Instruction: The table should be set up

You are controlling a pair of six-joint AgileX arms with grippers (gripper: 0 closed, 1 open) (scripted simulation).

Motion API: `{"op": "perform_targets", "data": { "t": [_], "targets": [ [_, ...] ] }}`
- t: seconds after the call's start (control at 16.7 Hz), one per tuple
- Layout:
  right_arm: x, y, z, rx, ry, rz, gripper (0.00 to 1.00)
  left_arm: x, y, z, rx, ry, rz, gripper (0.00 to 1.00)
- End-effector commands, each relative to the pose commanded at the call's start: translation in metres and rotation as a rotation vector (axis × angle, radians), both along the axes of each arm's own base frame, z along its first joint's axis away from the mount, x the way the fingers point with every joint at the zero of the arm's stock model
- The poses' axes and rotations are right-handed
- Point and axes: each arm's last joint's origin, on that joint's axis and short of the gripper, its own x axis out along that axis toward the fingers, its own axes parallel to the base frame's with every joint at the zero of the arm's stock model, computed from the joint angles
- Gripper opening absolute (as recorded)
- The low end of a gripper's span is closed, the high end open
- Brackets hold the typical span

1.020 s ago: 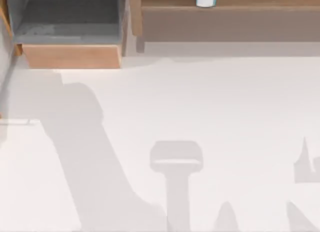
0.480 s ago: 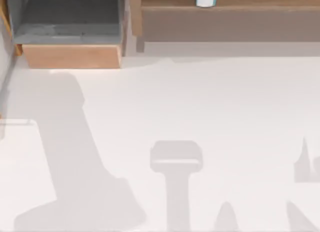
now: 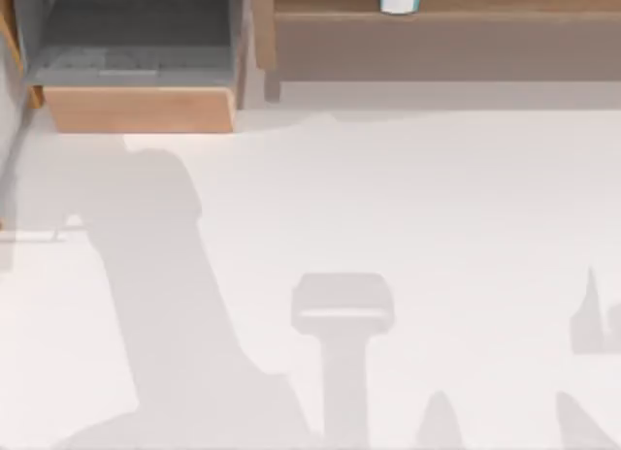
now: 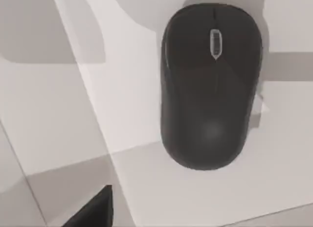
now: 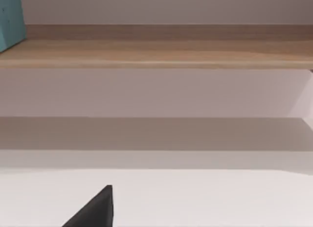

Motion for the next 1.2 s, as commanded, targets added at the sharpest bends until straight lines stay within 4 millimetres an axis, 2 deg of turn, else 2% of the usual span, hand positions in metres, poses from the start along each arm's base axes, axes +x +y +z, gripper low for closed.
{"op": "perform_targets", "data": {
  "t": [0.12, 0.24, 0.42, 0.48, 0.6, 0.78, 0.9, 1.02, 1.2],
  "targets": [
    [0.000, 0.000, 0.000, 0.000, 0.000, 0.000, 1.00, -0.014, -0.005, 0.031, 0.003, -0.018, -0.005, 1.00],
    [0.000, 0.000, 0.000, 0.000, 0.000, 0.000, 1.00, -0.026, -0.009, 0.052, 0.007, -0.029, -0.014, 1.00],
    [0.000, 0.000, 0.000, 0.000, 0.000, 0.000, 1.00, -0.031, -0.010, 0.059, 0.011, -0.036, -0.016, 1.00],
    [0.000, 0.000, 0.000, 0.000, 0.000, 0.000, 1.00, -0.028, -0.009, 0.055, 0.011, -0.038, -0.014, 1.00],
    [0.000, 0.000, 0.000, 0.000, 0.000, 0.000, 1.00, -0.017, -0.005, 0.032, 0.008, -0.035, -0.004, 1.00],
    [0.000, 0.000, 0.000, 0.000, 0.000, 0.000, 1.00, 0.003, 0.002, -0.024, 0.001, -0.002, 0.007, 1.00],
    [0.000, 0.000, 0.000, 0.000, 0.000, 0.000, 1.00, 0.015, 0.001, -0.054, 0.004, 0.004, -0.002, 1.00],
    [0.000, 0.000, 0.000, 0.000, 0.000, 0.000, 1.00, 0.021, -0.001, -0.066, 0.012, -0.001, -0.011, 1.00],
    [0.000, 0.000, 0.000, 0.000, 0.000, 0.000, 1.00, 0.021, -0.001, -0.067, 0.012, -0.001, -0.011, 1.00]
  ]
}}
